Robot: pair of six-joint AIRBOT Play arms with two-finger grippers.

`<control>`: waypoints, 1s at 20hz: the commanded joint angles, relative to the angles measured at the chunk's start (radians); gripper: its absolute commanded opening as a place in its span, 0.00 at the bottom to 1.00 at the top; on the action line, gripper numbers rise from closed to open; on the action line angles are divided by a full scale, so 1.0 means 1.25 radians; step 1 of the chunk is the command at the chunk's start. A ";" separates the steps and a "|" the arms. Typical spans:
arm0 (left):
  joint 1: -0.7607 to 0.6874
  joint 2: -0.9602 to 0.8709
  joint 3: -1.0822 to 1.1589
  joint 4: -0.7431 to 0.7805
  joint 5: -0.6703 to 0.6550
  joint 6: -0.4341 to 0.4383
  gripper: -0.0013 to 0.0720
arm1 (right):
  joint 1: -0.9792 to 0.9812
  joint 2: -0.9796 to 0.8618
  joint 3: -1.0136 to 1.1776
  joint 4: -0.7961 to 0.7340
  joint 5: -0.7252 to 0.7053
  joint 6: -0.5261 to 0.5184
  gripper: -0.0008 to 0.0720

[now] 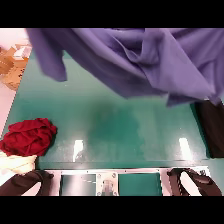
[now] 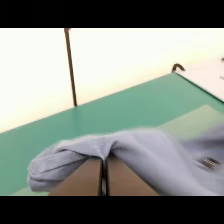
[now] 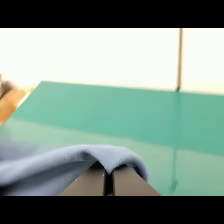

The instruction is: Fold the shirts.

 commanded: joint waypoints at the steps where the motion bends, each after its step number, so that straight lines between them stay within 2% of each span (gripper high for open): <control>1: 0.001 0.017 0.007 0.056 -0.037 0.002 0.04 | -0.002 0.034 -0.013 -0.046 -0.034 0.033 0.03; 4: 0.001 -0.020 -0.055 0.103 -0.081 -0.001 0.04 | 0.000 0.004 -0.125 -0.043 -0.033 0.032 0.03; 7: 0.001 -0.060 -0.247 0.092 -0.068 -0.001 0.04 | 0.012 -0.034 -0.350 -0.038 -0.083 -0.001 0.03; 9: 0.001 -0.097 -0.427 0.064 0.021 -0.001 0.04 | 0.045 -0.092 -0.504 -0.017 -0.181 -0.034 0.03; 12: 0.001 -0.170 -0.674 0.006 0.231 -0.001 0.04 | 0.116 -0.253 -0.640 0.022 -0.340 -0.078 0.03; 14: 0.001 -0.240 -0.744 -0.021 0.324 -0.001 0.04 | 0.152 -0.387 -0.629 0.026 -0.393 -0.082 0.03; 17: 0.001 -0.330 -0.737 -0.023 0.361 -0.001 0.04 | 0.160 -0.526 -0.549 0.025 -0.381 -0.081 0.04; 18: 0.001 -0.346 -0.725 -0.020 0.365 -0.001 0.04 | 0.152 -0.543 -0.518 0.021 -0.356 -0.081 0.09; 19: 0.001 -0.354 -0.708 -0.013 0.364 -0.001 0.04 | 0.137 -0.543 -0.486 0.008 -0.323 -0.079 0.24; 20: 0.001 -0.356 -0.690 0.001 0.364 -0.001 0.04 | 0.112 -0.536 -0.446 -0.016 -0.272 -0.066 0.30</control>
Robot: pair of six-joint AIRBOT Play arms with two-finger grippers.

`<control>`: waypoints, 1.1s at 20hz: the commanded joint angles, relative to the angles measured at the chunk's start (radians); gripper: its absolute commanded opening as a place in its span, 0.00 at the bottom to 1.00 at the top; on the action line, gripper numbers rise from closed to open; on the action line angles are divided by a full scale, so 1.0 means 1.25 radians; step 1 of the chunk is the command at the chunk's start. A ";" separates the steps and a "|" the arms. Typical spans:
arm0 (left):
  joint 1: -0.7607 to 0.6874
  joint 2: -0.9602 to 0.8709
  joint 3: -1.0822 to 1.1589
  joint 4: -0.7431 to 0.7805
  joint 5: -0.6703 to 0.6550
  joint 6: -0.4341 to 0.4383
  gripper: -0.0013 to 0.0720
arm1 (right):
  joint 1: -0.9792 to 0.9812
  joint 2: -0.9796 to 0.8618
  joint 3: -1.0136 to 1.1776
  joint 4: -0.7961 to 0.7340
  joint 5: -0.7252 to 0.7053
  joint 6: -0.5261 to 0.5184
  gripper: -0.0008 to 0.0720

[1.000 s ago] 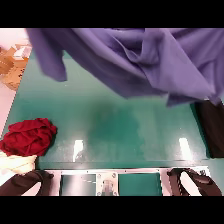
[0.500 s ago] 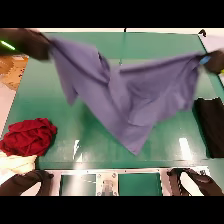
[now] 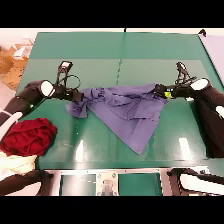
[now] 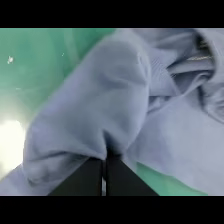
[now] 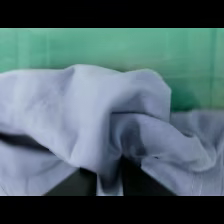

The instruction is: Fold the shirts.

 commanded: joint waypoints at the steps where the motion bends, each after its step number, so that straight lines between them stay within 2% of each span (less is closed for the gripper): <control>1: 0.000 -0.042 0.030 0.026 0.042 0.000 0.04 | -0.056 -0.039 0.107 -0.061 0.120 0.042 0.35; 2: 0.000 -0.042 0.055 0.042 0.038 0.000 0.04 | -0.097 -0.021 0.144 -0.097 0.186 0.093 0.42; 5: 0.000 -0.043 0.104 0.088 0.022 0.001 0.04 | -0.210 0.067 0.156 -0.188 0.310 0.195 0.41; 7: 0.000 -0.044 0.110 0.125 0.012 0.004 0.04 | -0.262 0.150 0.089 -0.238 0.366 0.243 0.41; 9: 0.000 -0.046 0.110 0.139 0.002 0.014 0.04 | -0.273 0.244 -0.043 -0.234 0.390 0.255 0.42; 11: 0.000 -0.046 0.110 0.140 -0.012 0.028 0.04 | -0.243 0.337 -0.217 -0.189 0.390 0.273 0.62; 14: 0.000 -0.046 0.110 0.139 -0.025 0.031 0.04 | -0.146 0.410 -0.457 -0.054 0.360 0.273 0.63; 18: 0.000 -0.046 0.111 0.139 -0.053 0.028 0.05 | 0.044 0.408 -0.651 0.101 0.193 0.291 0.63; 19: 0.000 -0.046 0.115 0.139 -0.064 0.028 0.10 | 0.086 0.406 -0.667 0.131 0.158 0.291 0.63; 20: 0.000 -0.045 0.121 0.138 -0.075 0.027 0.49 | 0.127 0.403 -0.671 0.155 0.128 0.291 0.63; 21: 0.000 -0.045 0.135 0.136 -0.095 0.027 0.59 | 0.157 0.396 -0.671 0.178 0.099 0.291 0.60; 22: 0.000 -0.045 0.153 0.136 -0.120 0.027 0.59 | 0.185 0.386 -0.671 0.205 0.064 0.290 0.57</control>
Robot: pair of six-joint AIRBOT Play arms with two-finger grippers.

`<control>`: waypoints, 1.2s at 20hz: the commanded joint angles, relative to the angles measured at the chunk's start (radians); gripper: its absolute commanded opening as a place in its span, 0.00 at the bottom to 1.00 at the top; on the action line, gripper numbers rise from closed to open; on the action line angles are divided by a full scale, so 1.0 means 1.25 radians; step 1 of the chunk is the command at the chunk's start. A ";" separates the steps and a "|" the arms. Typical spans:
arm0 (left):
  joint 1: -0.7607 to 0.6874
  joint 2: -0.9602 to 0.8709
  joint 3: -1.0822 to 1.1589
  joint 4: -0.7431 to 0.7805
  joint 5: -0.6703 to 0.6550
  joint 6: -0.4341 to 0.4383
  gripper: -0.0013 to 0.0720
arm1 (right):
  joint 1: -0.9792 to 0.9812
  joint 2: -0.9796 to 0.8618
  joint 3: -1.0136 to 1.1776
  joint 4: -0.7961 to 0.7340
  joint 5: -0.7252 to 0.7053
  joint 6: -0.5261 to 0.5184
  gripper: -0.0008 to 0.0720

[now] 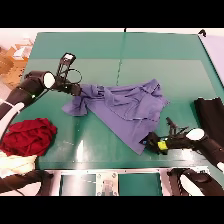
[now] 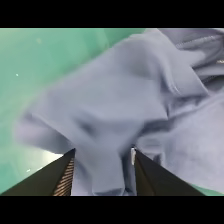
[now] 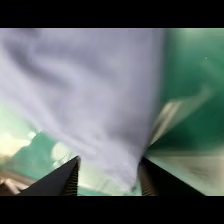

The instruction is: Fold the shirts.

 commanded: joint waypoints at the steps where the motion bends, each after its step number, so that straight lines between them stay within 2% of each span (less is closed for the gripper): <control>1: 0.000 0.000 0.047 -0.001 -0.077 0.000 0.59 | 0.117 -0.024 -0.045 0.110 -0.148 0.000 0.56; 2: 0.007 0.000 0.071 0.001 -0.101 0.002 0.59 | 0.132 -0.042 -0.041 0.125 -0.171 -0.020 0.49; 3: 0.026 0.000 0.101 -0.006 -0.129 0.001 0.59 | 0.136 -0.060 -0.029 0.130 -0.175 -0.054 0.27; 4: 0.052 0.000 0.130 -0.013 -0.158 0.000 0.59 | 0.127 -0.072 -0.013 0.120 -0.170 -0.086 0.09; 5: 0.089 0.000 0.160 -0.030 -0.196 0.000 0.59 | 0.100 -0.075 0.013 0.083 -0.155 -0.090 0.04; 7: 0.176 0.000 0.194 -0.086 -0.274 0.000 0.59 | -0.011 -0.075 0.092 -0.038 -0.085 -0.079 0.03; 8: 0.216 0.000 0.194 -0.120 -0.302 0.000 0.65 | -0.085 -0.075 0.138 -0.111 -0.041 -0.065 0.03; 9: 0.255 -0.001 0.189 -0.151 -0.327 0.000 0.85 | -0.170 -0.076 0.188 -0.188 -0.001 -0.049 0.03; 10: 0.283 -0.001 0.180 -0.171 -0.342 0.001 0.87 | -0.248 -0.076 0.232 -0.240 0.022 -0.047 0.03; 13: 0.314 -0.007 0.119 -0.205 -0.345 0.017 0.87 | -0.449 -0.085 0.334 -0.293 0.031 -0.048 0.03; 15: 0.314 -0.008 0.039 -0.276 -0.302 0.051 0.87 | -0.495 -0.116 0.363 -0.292 0.036 -0.057 0.03; 19: 0.314 -0.008 -0.104 -0.435 -0.196 0.132 0.87 | -0.497 -0.216 0.370 -0.288 0.036 -0.057 0.03; 22: 0.311 -0.026 -0.162 -0.573 -0.219 0.234 0.83 | -0.471 -0.251 0.370 -0.279 0.034 -0.063 0.03; 24: 0.279 -0.060 -0.187 -0.588 -0.212 0.251 0.83 | -0.443 -0.251 0.370 -0.274 0.026 -0.063 0.03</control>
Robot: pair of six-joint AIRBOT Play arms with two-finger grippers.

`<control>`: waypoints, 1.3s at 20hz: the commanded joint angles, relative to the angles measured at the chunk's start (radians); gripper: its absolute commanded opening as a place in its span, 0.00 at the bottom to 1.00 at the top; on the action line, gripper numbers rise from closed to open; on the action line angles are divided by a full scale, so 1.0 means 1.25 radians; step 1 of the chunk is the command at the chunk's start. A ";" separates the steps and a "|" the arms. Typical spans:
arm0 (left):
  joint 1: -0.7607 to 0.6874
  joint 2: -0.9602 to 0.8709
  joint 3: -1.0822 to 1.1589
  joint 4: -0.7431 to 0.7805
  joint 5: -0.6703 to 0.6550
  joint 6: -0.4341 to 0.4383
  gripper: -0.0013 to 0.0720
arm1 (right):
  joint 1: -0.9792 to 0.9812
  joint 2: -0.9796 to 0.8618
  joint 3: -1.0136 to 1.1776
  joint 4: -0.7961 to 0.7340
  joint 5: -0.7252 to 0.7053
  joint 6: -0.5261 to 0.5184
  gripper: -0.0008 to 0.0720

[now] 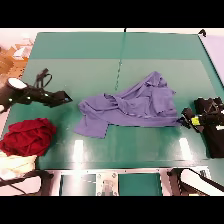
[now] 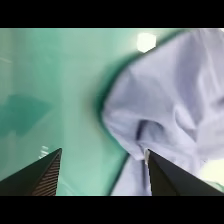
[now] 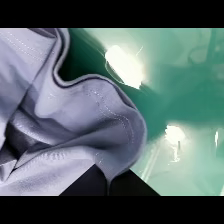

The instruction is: Fold the shirts.

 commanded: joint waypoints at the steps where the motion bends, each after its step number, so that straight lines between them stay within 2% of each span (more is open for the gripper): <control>1: -0.047 -0.055 -0.052 -0.095 0.019 0.066 0.83 | 0.036 -0.020 0.005 0.005 -0.011 -0.004 0.03; 4: -0.106 -0.122 -0.051 -0.096 0.078 0.066 0.83 | 0.066 -0.020 0.005 0.005 -0.016 -0.004 0.03; 7: -0.110 -0.141 -0.050 -0.096 0.107 0.065 0.82 | 0.070 -0.020 0.005 0.005 -0.015 -0.004 0.03; 8: -0.110 -0.141 -0.049 -0.109 0.125 0.066 0.63 | 0.070 -0.020 0.005 0.007 -0.015 -0.004 0.03; 9: -0.110 -0.142 -0.049 -0.129 0.146 0.067 0.37 | 0.070 -0.020 0.005 0.013 -0.016 -0.004 0.03; 11: -0.111 -0.152 -0.049 -0.193 0.145 0.111 0.33 | 0.070 -0.020 0.005 0.031 -0.015 -0.010 0.03; 12: -0.111 -0.154 -0.049 -0.190 0.124 0.128 0.04 | 0.070 -0.019 0.005 0.043 -0.015 -0.022 0.03; 14: -0.102 -0.150 -0.037 -0.162 0.073 0.128 0.04 | 0.070 -0.019 0.023 0.047 0.006 -0.031 0.03; 16: -0.080 -0.123 0.008 -0.146 -0.013 0.125 0.04 | 0.069 -0.013 0.080 0.047 0.080 -0.041 0.03; 20: -0.010 0.059 0.198 -0.137 -0.150 0.078 0.04 | 0.069 0.077 0.335 0.067 0.252 -0.043 0.03; 23: 0.020 0.213 0.394 -0.139 -0.151 0.056 0.04 | 0.043 0.154 0.602 0.141 0.295 -0.017 0.03; 26: 0.019 0.311 0.618 -0.138 -0.128 0.012 0.04 | -0.006 0.190 0.893 0.150 0.293 0.044 0.03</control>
